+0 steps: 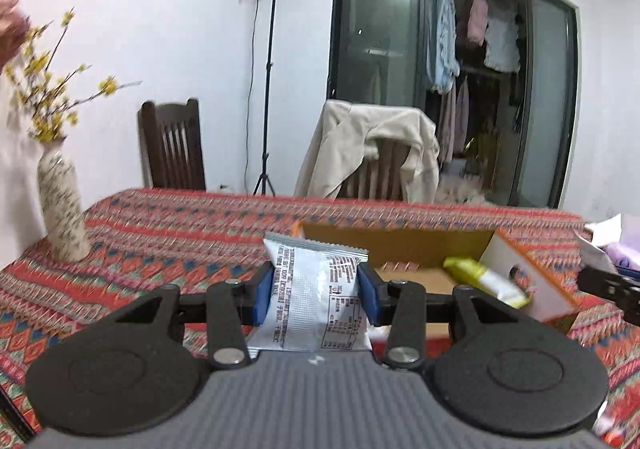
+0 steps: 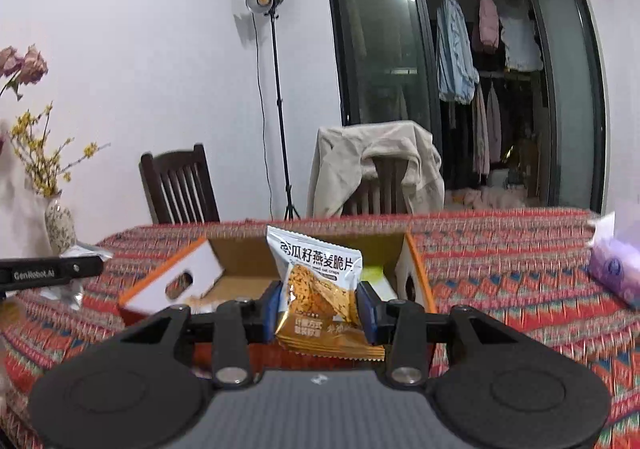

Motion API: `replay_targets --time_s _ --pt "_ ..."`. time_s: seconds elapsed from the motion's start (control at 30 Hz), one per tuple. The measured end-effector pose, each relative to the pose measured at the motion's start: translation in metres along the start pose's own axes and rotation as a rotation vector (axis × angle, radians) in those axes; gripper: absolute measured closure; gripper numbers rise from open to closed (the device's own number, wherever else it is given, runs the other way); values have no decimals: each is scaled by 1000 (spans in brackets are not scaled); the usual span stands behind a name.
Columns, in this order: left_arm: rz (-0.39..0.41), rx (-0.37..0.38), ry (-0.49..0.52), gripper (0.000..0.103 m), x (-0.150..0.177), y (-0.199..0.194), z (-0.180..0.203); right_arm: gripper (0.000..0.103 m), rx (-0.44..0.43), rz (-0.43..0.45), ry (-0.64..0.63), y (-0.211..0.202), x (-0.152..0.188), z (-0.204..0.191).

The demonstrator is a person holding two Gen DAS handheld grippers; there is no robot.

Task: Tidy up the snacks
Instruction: 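Grasp a white wrapper with the left tool while the right tool carries its packet to the box, then lower both packets into the orange box and open both tools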

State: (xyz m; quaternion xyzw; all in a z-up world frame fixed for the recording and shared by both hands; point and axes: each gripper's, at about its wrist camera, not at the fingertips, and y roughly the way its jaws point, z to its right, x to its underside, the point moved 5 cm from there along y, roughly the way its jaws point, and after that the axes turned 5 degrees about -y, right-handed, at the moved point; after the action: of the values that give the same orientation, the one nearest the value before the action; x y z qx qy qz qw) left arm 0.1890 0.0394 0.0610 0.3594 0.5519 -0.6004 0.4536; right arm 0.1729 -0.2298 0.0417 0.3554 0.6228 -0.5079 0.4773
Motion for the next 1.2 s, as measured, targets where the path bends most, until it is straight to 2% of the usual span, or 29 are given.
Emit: replay_targets --time_s 0.17,0.33,0.6,0.73,0.9,0.93,0.97,1.0,1.03,1.07,1.13,1.2 --pt "43 8 11 58 -13 17 31 65 8 22 4 23 -26 4" --pt "60 -4 -3 58 -23 42 51 65 14 10 15 52 -33 7" --pt "45 -35 -17 58 -9 82 59 65 24 -38 57 92 -10 18" --pt "0 -44 -10 58 4 99 53 65 16 -53 68 96 -4 21" --pt "-11 -25 -33 57 8 98 46 63 15 -79 46 100 1 18" --pt "-7 -23 -36 49 9 97 45 59 10 -86 46 101 2 17" --pt "0 -28 -39 33 9 95 44 56 10 -87 50 101 4 18" --pt "10 -38 -44 24 8 94 43 51 8 -91 54 102 3 18" --pt "27 -50 -47 11 7 93 40 36 7 -92 61 103 4 19" --pt "41 -53 -45 5 6 90 40 19 7 -88 68 101 5 20" --pt "59 -36 -51 0 6 85 40 3 3 -75 83 99 5 22" --pt "68 -34 -54 0 6 83 40 0 4 -70 87 96 6 24"
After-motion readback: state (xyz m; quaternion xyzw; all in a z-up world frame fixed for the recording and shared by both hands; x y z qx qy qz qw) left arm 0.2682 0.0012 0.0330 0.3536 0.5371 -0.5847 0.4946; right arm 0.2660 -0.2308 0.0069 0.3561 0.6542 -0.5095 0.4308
